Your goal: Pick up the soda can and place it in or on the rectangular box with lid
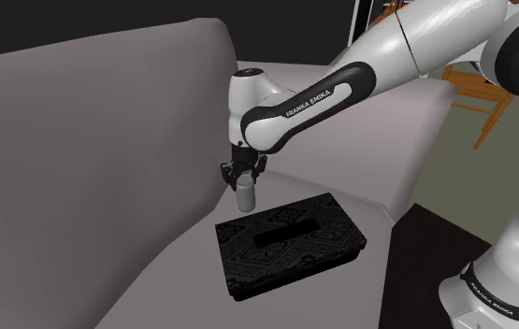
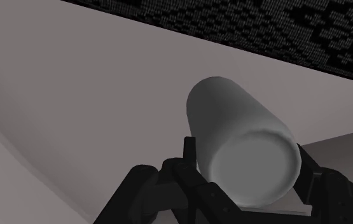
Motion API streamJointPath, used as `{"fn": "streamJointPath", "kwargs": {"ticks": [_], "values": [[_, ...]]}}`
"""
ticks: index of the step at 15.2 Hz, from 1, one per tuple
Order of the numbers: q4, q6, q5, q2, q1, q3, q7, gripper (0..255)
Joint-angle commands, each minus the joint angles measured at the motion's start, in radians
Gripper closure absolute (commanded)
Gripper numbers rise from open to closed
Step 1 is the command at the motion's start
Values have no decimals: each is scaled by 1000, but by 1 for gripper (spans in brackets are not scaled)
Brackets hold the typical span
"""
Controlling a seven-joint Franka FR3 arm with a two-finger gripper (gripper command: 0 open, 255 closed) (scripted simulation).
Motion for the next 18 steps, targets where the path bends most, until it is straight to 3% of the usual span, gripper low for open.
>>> {"fn": "streamJointPath", "kwargs": {"ticks": [1,16,18], "values": [[14,-26,4,-12,-1,2,-1,255],[119,-202,30,-87,-8,13,-10,255],[70,-194,42,-129,-12,18,-11,255]]}}
